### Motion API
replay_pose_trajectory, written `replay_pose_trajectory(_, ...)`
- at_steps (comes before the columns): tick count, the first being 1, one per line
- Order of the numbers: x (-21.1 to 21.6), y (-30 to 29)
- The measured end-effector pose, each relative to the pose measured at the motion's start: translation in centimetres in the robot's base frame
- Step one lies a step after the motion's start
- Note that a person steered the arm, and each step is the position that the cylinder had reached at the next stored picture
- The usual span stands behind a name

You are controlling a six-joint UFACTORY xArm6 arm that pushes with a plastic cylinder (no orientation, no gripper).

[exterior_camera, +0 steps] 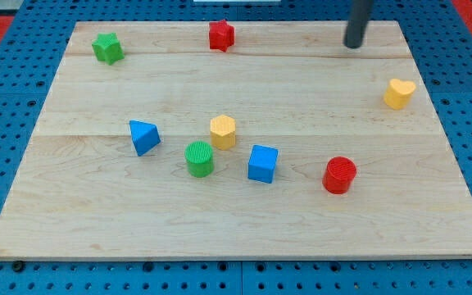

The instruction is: Move the yellow heart towards the center of the board

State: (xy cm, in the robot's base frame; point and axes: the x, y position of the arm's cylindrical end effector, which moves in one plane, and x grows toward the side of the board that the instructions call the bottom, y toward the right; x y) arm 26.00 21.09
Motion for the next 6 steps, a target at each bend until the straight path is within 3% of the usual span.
replay_pose_trajectory(2, 5.4, 9.6)
replay_pose_trajectory(3, 9.2, 10.4)
replay_pose_trajectory(4, 9.8, 6.3)
replay_pose_trajectory(6, 15.2, -0.9)
